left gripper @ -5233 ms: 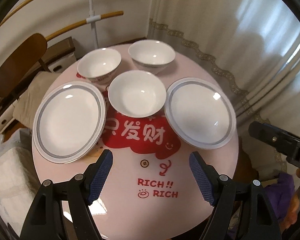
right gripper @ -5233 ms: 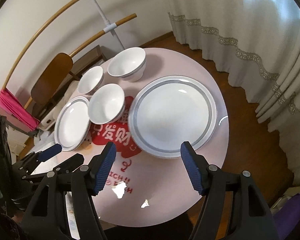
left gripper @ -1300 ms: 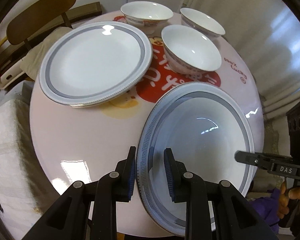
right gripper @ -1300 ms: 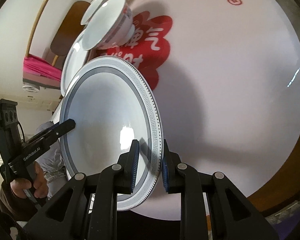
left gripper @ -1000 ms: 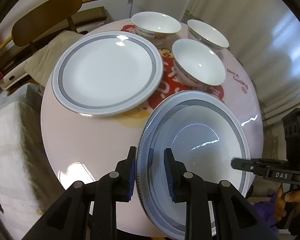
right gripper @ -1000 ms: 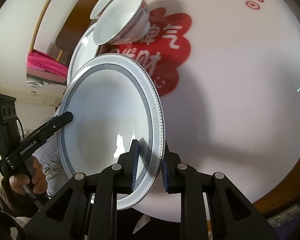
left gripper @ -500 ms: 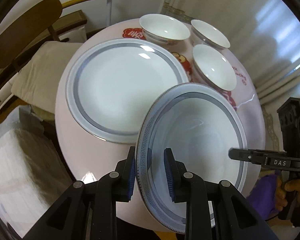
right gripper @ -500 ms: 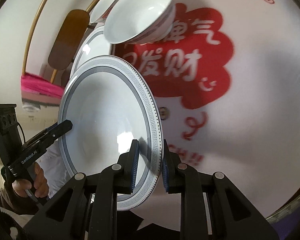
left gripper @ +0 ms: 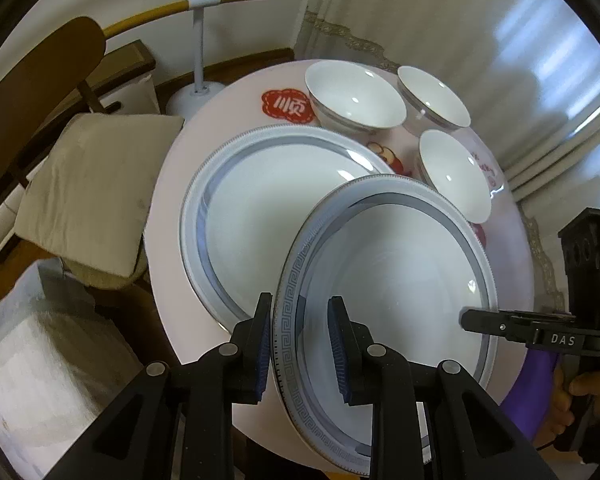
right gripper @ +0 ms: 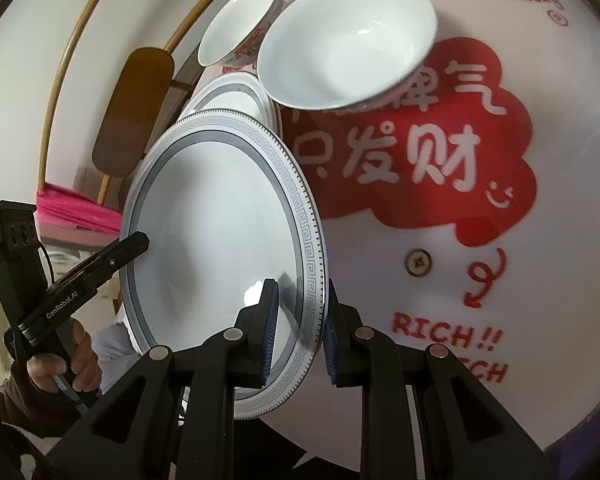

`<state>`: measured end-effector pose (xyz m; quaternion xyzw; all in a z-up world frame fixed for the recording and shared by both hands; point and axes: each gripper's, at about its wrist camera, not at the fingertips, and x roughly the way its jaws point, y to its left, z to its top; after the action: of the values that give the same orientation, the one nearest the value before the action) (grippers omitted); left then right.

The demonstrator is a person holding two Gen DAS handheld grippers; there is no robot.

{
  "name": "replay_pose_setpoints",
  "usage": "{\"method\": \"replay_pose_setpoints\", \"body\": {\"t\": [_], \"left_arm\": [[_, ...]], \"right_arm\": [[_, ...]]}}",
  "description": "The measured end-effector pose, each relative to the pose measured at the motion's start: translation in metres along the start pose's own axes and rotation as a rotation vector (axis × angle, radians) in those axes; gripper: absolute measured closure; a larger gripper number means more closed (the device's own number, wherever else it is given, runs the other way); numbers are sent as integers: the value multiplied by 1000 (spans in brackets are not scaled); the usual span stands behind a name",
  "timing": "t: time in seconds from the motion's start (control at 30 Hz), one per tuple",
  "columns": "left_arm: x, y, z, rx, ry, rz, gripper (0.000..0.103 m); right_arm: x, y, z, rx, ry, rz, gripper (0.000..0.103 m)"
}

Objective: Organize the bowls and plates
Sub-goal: 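Lift and carry the left tool's plate toward the stack while the right tool carries its plate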

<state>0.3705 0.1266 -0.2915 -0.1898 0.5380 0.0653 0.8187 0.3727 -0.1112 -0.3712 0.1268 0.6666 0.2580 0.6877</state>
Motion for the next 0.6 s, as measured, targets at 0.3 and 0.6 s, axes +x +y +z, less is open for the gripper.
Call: {"method": "replay_pose_setpoints", "body": {"t": [0.3,0.6], "left_arm": [[3,29,22,33,5,-18,81],[14,44,43,54,14,-22,81]], "right_arm": [[12,13,7,62,-26,-11,83],[21,19,15,109,-34,-44,83]]}}
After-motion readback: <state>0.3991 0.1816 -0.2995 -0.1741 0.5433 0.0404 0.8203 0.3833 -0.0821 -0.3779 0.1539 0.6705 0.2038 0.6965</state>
